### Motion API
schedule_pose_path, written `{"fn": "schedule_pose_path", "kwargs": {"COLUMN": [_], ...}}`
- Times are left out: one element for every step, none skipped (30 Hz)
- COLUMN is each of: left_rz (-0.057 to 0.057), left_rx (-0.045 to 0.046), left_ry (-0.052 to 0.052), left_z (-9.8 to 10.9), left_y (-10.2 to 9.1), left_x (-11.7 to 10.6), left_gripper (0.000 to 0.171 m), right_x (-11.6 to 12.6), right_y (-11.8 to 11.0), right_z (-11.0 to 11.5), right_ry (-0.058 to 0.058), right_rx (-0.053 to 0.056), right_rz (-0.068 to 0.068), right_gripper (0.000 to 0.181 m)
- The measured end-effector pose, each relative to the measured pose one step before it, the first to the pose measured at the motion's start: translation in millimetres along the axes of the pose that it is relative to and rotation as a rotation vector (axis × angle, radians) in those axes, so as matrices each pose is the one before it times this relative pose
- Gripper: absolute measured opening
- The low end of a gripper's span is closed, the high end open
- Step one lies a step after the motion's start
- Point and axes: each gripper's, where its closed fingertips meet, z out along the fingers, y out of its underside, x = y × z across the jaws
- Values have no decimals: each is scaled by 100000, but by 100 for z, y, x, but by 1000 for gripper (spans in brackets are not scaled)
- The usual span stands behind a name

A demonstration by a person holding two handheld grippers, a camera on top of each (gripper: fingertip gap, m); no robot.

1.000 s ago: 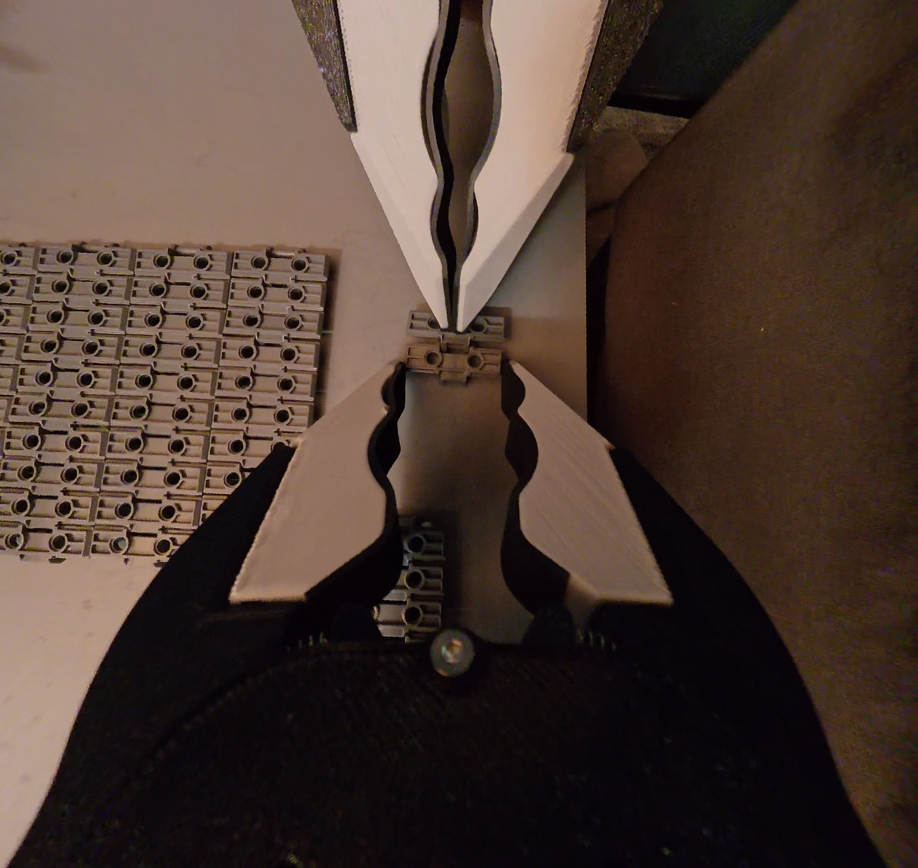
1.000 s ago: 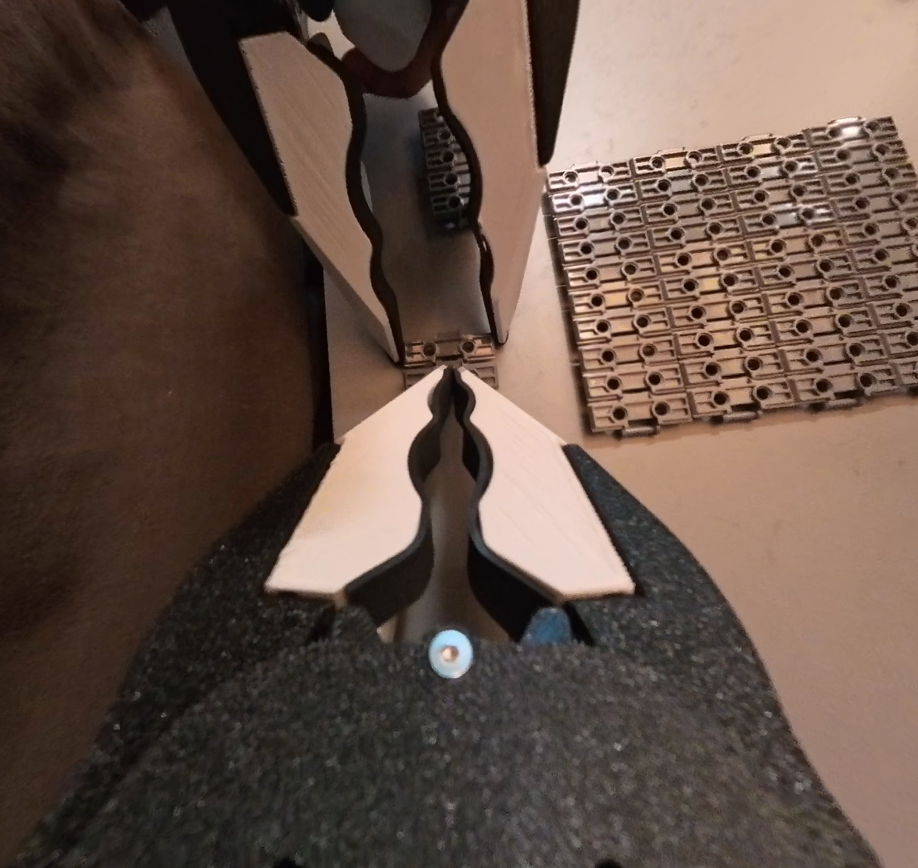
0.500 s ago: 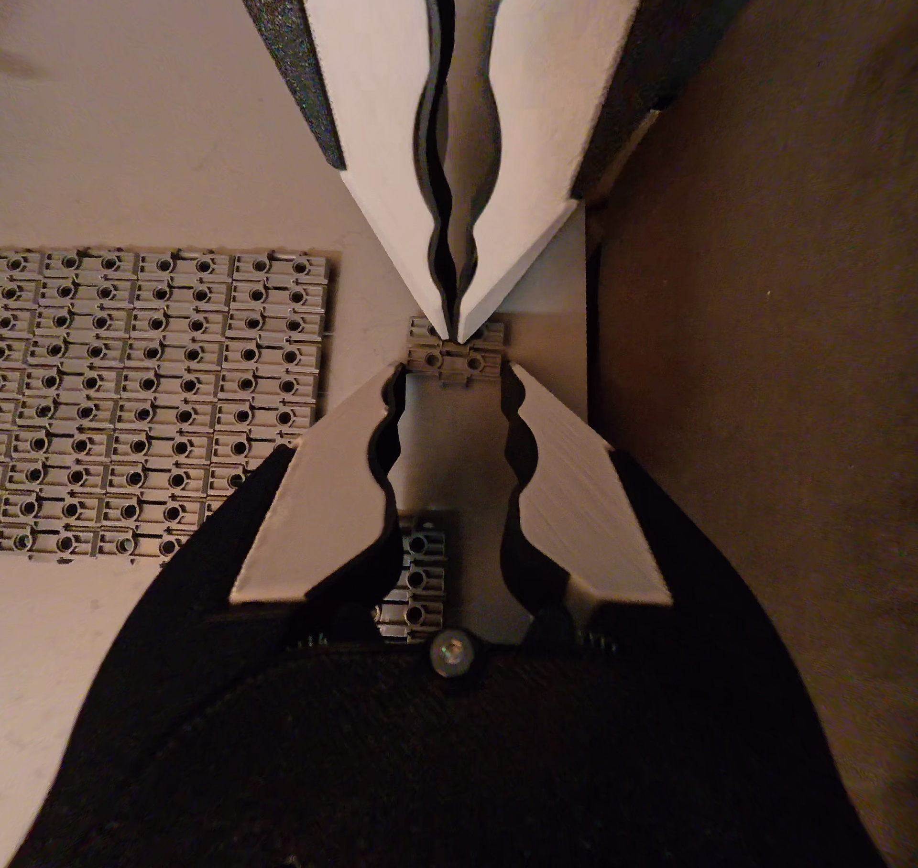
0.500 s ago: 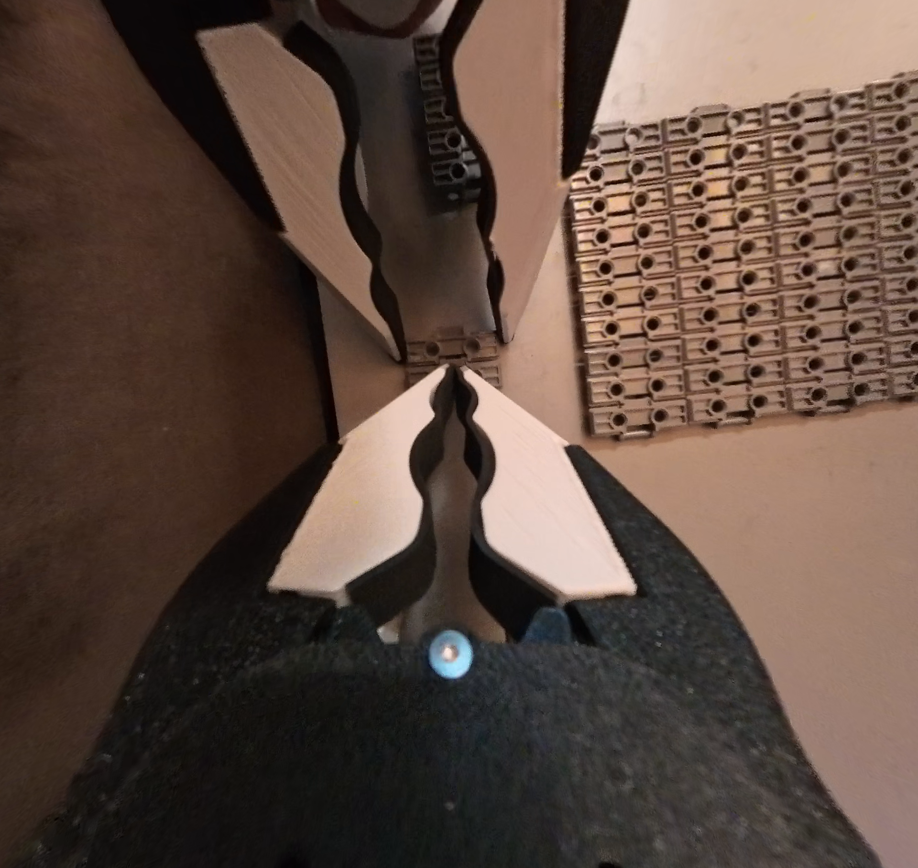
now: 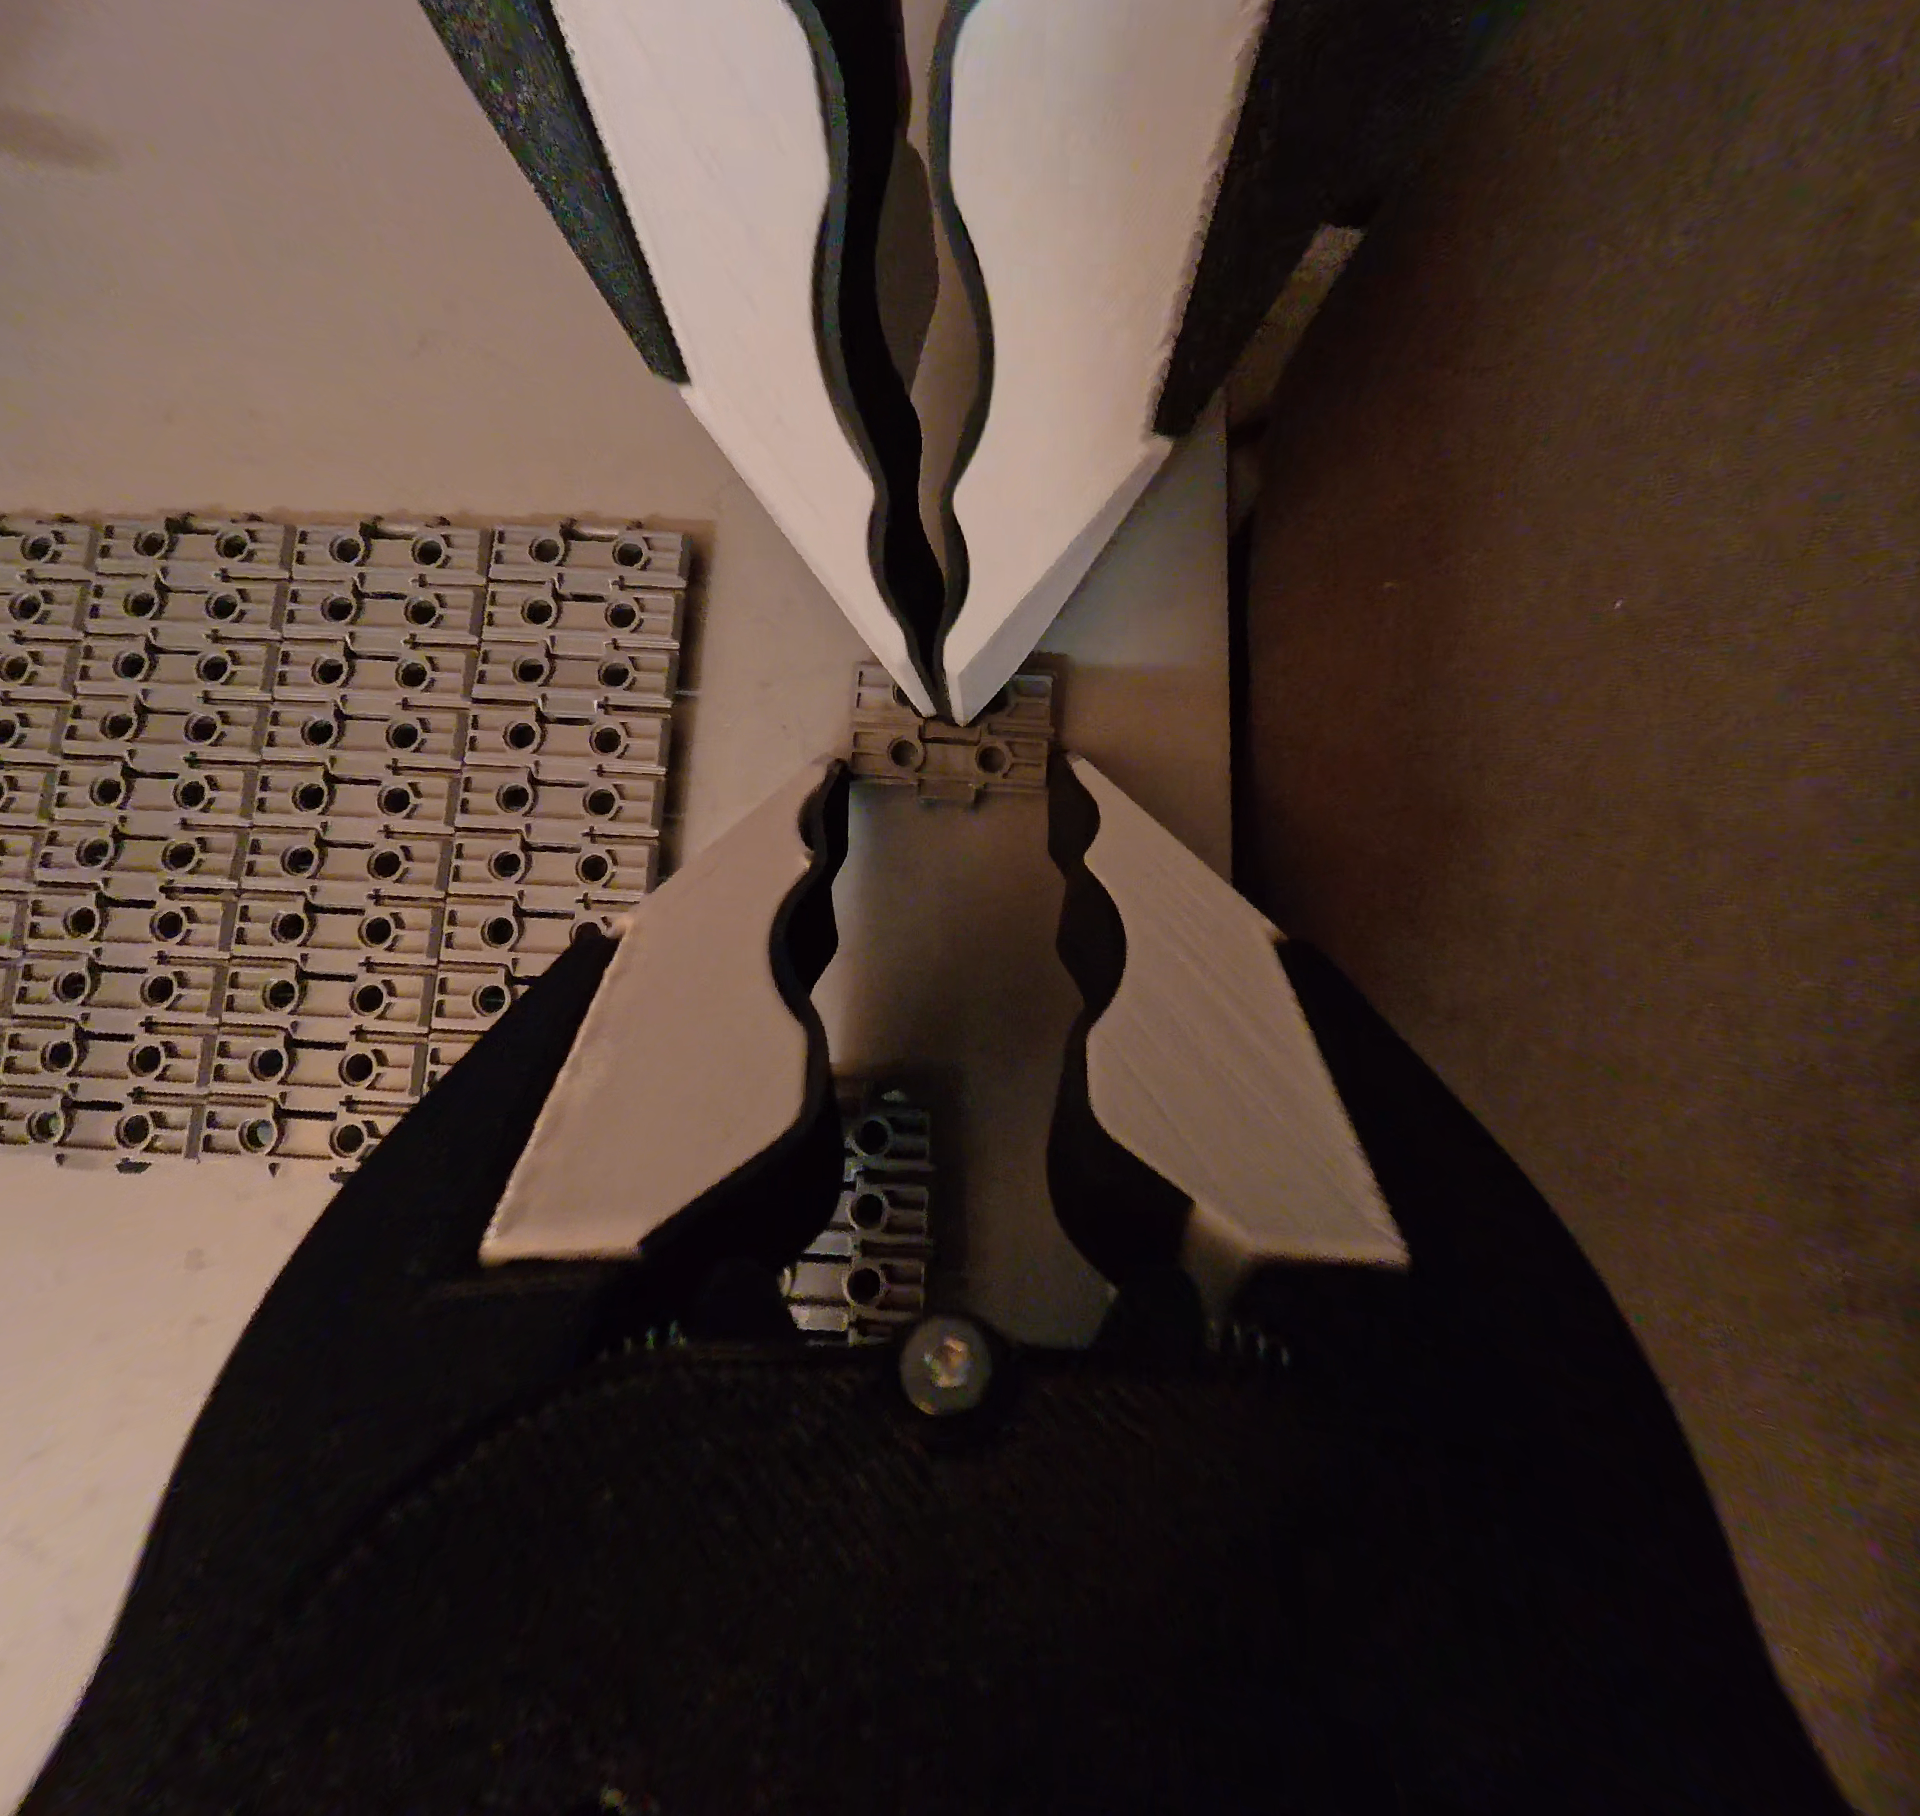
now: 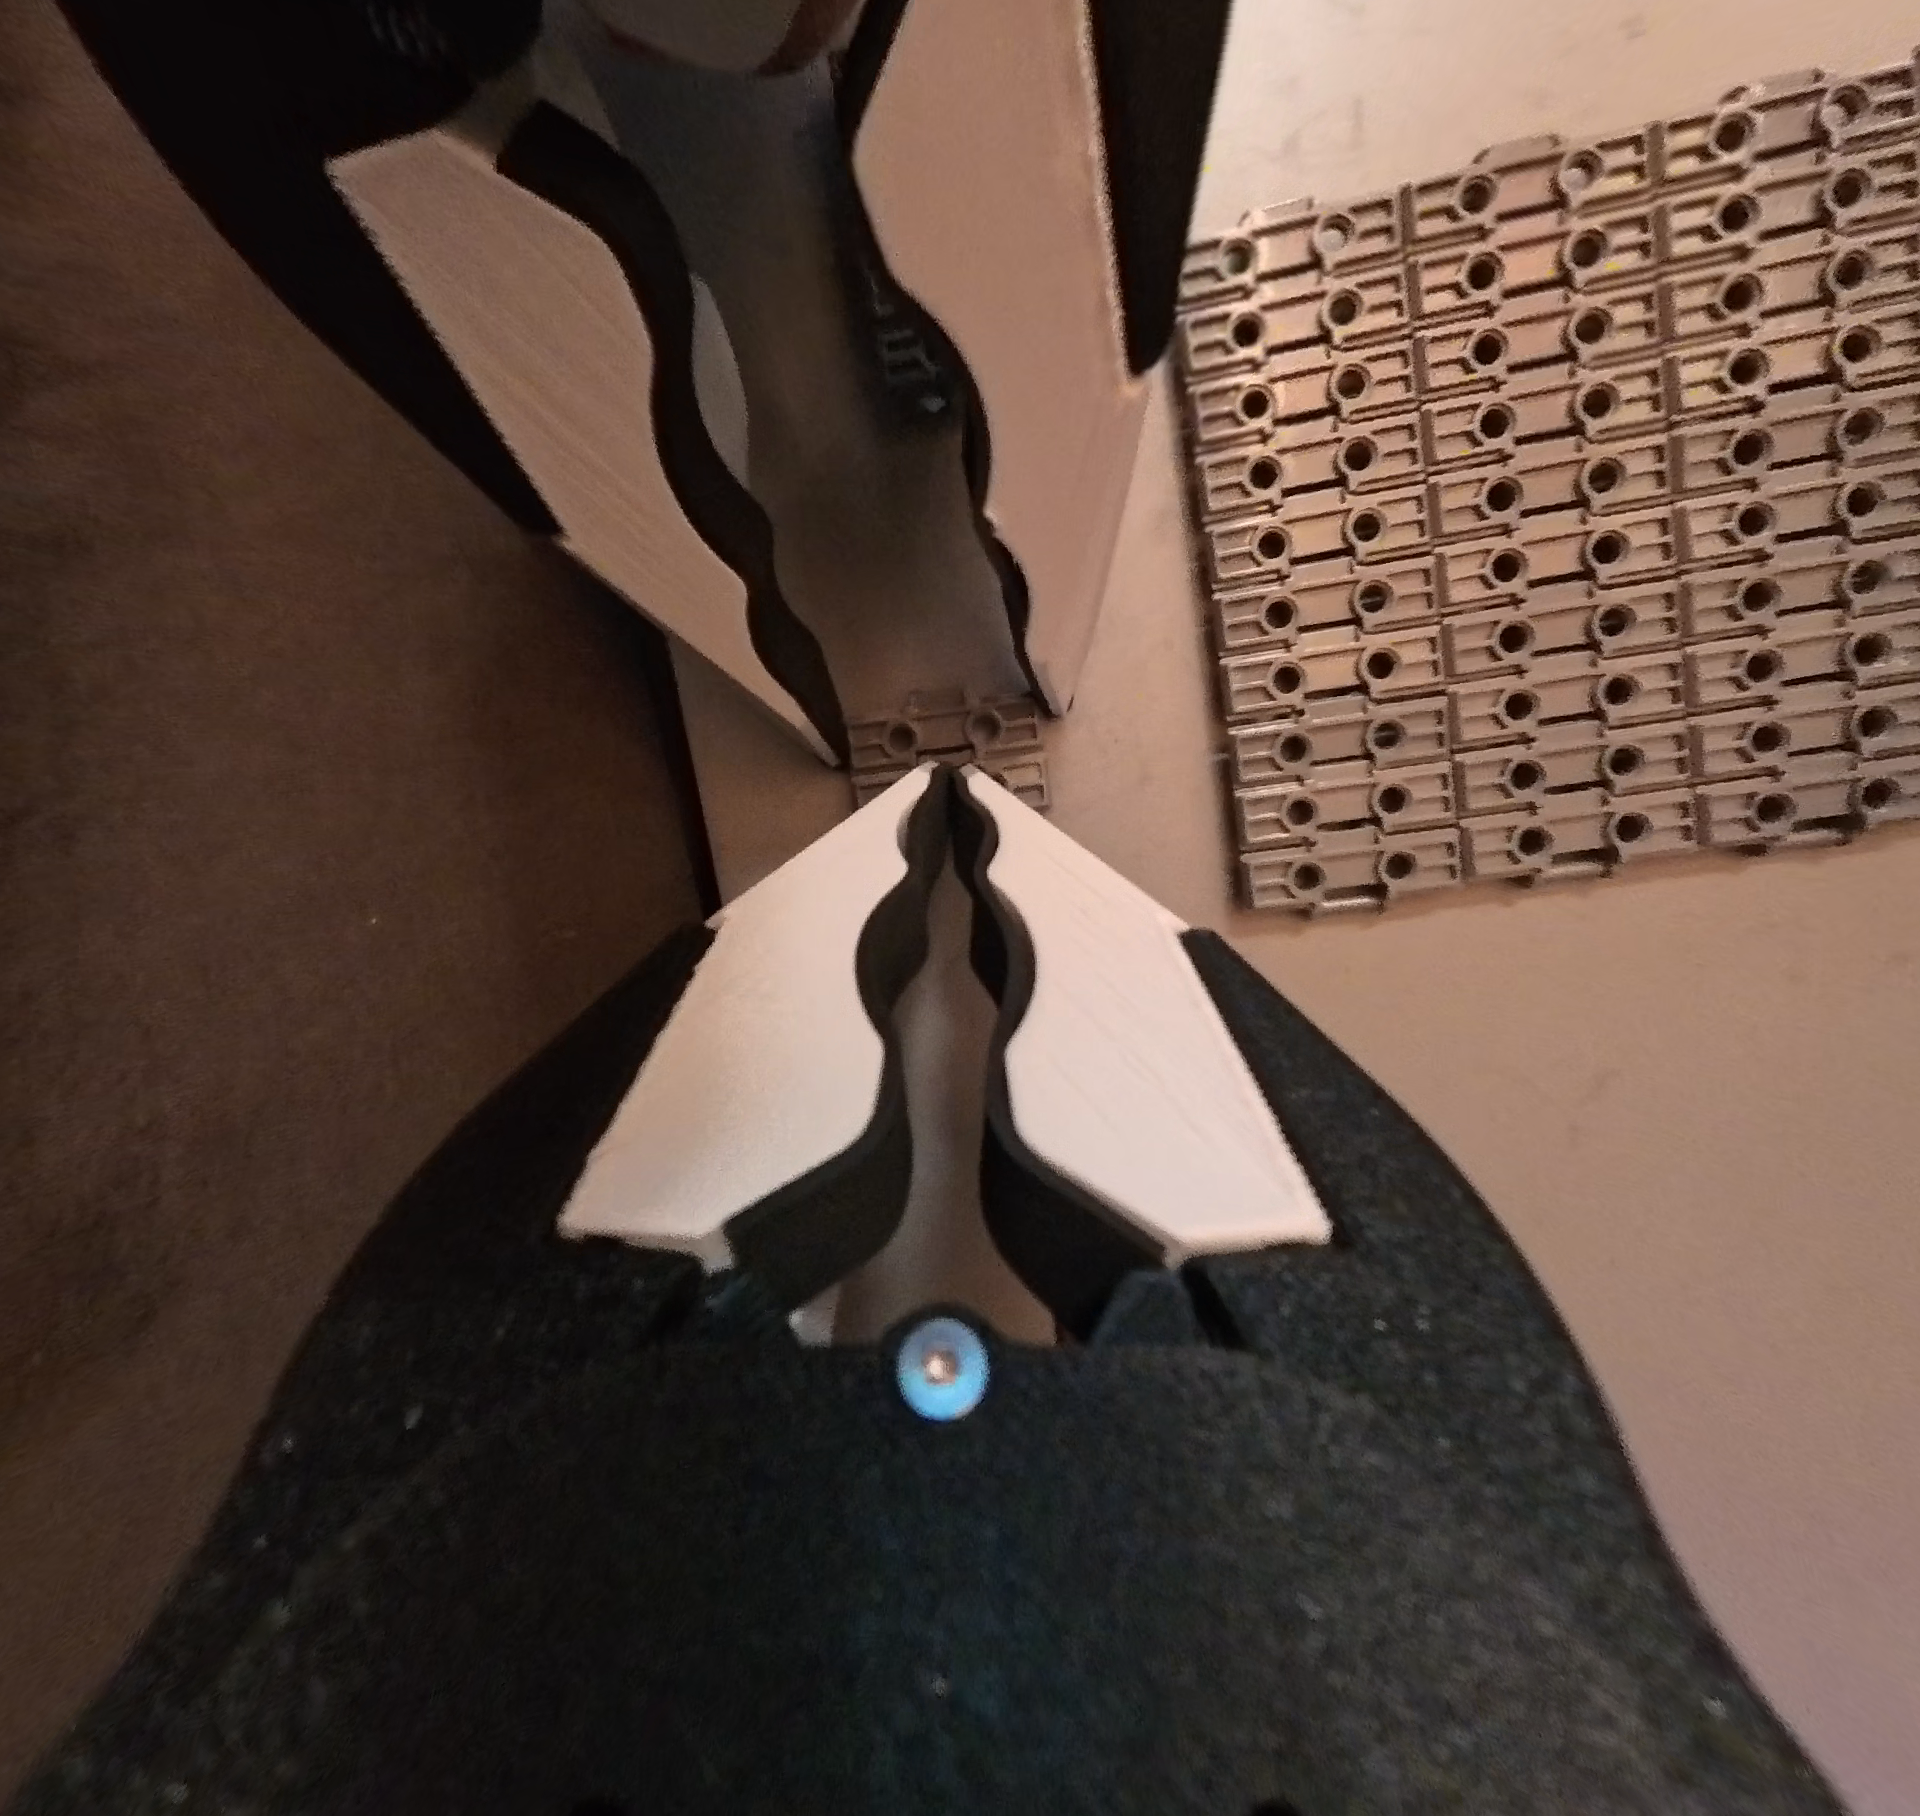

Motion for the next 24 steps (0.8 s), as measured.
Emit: {"fn": "schedule_pose_path", "kwargs": {"left_rz": [225,-215,-671,-919,-976,-787,-399,-406,-199,116,188,63,-86,-293,-479,-459,-178,33,81,-223,-647,-953,-1173,-1386], "left_rx": [-105,8,345,553,736,653,170,-320,-487,-368,-274,-281,-204,-200,-278,-38,-428,-480,-56,745,1412,1664,1776,1596], "left_ry": [-434,-205,91,192,244,331,206,78,-131,-268,-364,-20,281,676,674,344,-268,-568,-396,-204,-239,-526,-1517,-2865], "left_z": [-7,-9,-12,4,-7,-12,-27,-26,-1,-3,9,15,4,2,16,-18,-38,-95,-188,-304,-448,-568,-683,-769], "left_y": [-4,10,-3,28,12,20,34,19,15,-5,-24,-16,-39,-38,-19,-40,53,78,26,-85,-193,-204,-207,-136], "left_x": [-14,-12,-12,-4,-13,14,-1,-12,-31,-36,-48,-5,33,75,80,36,-25,-55,-27,-33,-119,-265,-548,-894], "left_gripper": [37,37,37,37,38,38,38,38,38,38,38,38,39,41,45,49,51,52,53,54,54,54,54,54], "right_x": [24,20,31,63,8,33,103,145,59,-61,-103,-71,43,43,-4,39,91,71,27,48,95,131,196,293], "right_y": [-29,-26,-47,-35,-12,-26,-5,-3,-4,-30,-17,-7,-26,6,-1,-47,-42,-17,-65,-134,-194,-223,-221,-151], "right_z": [-12,-20,-32,-47,-89,-112,-126,-178,-220,-234,-223,-177,-132,-82,-38,4,15,19,-25,-54,-83,-115,-107,-82], "right_ry": [-705,-427,198,920,891,530,753,683,-2,-739,-901,-466,412,508,251,472,807,547,181,259,523,714,1072,1606], "right_rx": [2622,3148,2956,2637,2590,2316,2058,2190,2191,2117,1750,1489,1278,972,892,1097,1009,752,968,1442,1775,2098,2211,1782], "right_rz": [61,-648,-1082,-1877,-1167,-2,908,1734,1928,1699,1551,1177,742,309,40,-58,7,89,180,337,420,261,190,338], "right_gripper": [0,0,0,0,0,0,0,0,0,3,4,6,7,7,7,9,10,11,12,13,15,16,20,24]}}
